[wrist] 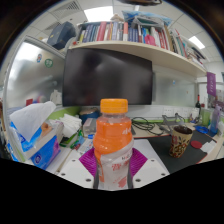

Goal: Pour water

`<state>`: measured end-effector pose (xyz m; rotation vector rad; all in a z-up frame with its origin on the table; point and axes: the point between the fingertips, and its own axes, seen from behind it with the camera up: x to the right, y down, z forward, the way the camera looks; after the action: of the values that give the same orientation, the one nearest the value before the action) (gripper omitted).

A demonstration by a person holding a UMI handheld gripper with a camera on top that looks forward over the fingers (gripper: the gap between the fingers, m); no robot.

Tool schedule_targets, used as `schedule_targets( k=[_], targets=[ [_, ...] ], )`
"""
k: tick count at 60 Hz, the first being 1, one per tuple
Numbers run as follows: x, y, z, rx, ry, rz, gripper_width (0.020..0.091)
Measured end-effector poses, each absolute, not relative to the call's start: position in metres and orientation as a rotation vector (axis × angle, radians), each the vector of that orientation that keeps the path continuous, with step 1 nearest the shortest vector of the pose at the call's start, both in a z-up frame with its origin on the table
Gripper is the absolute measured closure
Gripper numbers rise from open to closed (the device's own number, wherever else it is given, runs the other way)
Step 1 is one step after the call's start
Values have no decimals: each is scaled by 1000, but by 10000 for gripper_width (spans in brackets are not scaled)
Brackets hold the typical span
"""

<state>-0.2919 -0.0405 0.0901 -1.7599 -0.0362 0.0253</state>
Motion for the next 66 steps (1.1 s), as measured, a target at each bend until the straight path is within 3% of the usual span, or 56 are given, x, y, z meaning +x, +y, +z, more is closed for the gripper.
schedule_targets(
  k=[6,16,37,66],
  targets=[
    [-297,-37,92,-1787,-85,46,714],
    [-283,-18,128,-1777,11,196,716],
    [-193,28,178,-1653,929,870,715],
    [-160,39,173,-1474,1526,1411,711]
  ],
)
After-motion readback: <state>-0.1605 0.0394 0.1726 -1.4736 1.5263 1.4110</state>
